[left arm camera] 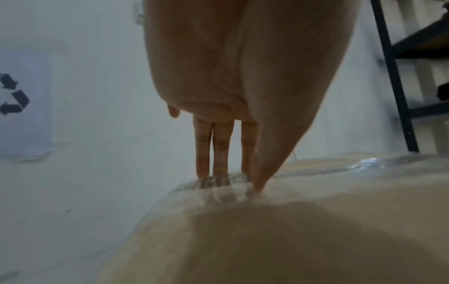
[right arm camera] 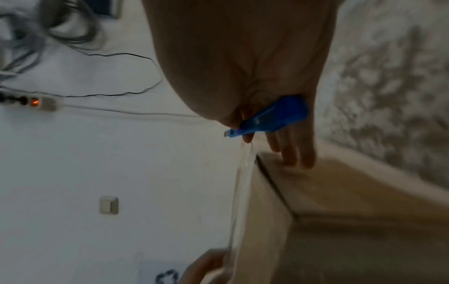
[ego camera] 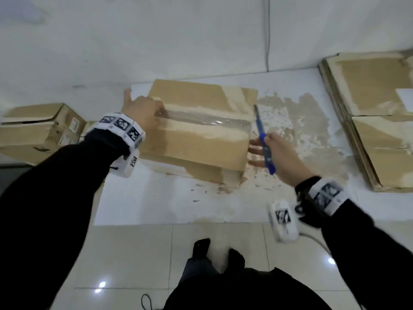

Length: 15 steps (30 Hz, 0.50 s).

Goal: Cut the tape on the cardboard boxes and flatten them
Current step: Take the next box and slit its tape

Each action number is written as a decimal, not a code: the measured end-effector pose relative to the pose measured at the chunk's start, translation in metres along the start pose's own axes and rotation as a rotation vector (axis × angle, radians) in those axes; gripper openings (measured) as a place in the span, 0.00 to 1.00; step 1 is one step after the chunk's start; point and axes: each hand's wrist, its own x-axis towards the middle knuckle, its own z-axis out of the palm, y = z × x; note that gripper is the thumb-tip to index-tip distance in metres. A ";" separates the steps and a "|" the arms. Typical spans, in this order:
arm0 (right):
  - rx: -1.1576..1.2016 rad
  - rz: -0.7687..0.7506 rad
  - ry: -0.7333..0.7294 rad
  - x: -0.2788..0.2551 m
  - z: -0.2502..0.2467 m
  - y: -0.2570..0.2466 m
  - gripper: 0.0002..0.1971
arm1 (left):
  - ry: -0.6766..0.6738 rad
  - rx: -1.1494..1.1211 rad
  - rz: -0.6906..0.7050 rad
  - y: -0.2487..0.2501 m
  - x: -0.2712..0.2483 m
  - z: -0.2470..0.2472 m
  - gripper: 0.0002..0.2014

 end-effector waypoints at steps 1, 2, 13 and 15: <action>0.089 0.018 -0.029 -0.009 0.010 0.005 0.13 | -0.006 -0.045 0.016 0.007 -0.002 0.007 0.17; 0.173 0.034 -0.057 -0.016 0.019 0.011 0.13 | -0.024 -0.128 0.059 0.017 -0.007 0.016 0.21; -0.849 -0.340 -0.016 -0.004 -0.009 0.011 0.15 | 0.330 -0.427 0.412 0.073 -0.026 0.064 0.25; -1.004 -0.413 -0.020 -0.002 -0.012 0.003 0.17 | 0.391 -0.448 0.463 0.073 -0.024 0.068 0.21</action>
